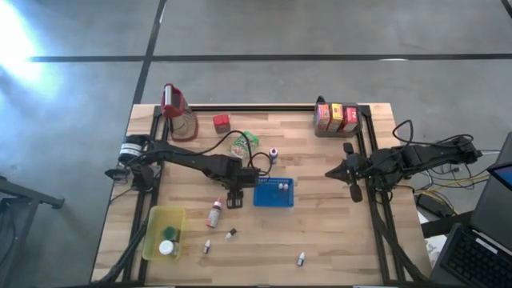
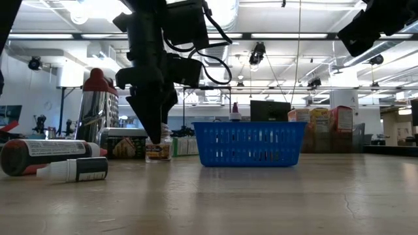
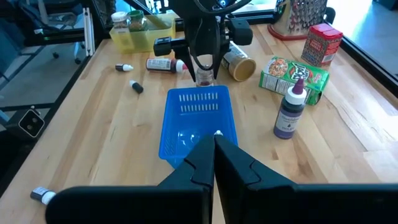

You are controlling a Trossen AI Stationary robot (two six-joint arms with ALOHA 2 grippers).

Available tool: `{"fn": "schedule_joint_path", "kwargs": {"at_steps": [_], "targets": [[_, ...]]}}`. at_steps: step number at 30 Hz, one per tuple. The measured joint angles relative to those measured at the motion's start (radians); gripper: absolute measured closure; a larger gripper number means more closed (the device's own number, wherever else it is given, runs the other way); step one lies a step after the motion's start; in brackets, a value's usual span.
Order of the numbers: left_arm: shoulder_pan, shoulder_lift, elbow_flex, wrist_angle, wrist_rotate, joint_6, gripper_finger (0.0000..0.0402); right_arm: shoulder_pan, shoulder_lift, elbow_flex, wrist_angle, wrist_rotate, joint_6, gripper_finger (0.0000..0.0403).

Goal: Pick & Place Kitchen Items
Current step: Put the brown seasoning bottle into the yellow bin

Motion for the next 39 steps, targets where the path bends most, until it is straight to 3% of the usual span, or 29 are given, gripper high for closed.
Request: {"fn": "schedule_joint_path", "kwargs": {"at_steps": [39], "targets": [[0.001,0.000,0.000,0.002,-0.005,-0.010,0.0179,0.000,0.000,-0.001,0.000,0.000,0.000,0.0394]]}}
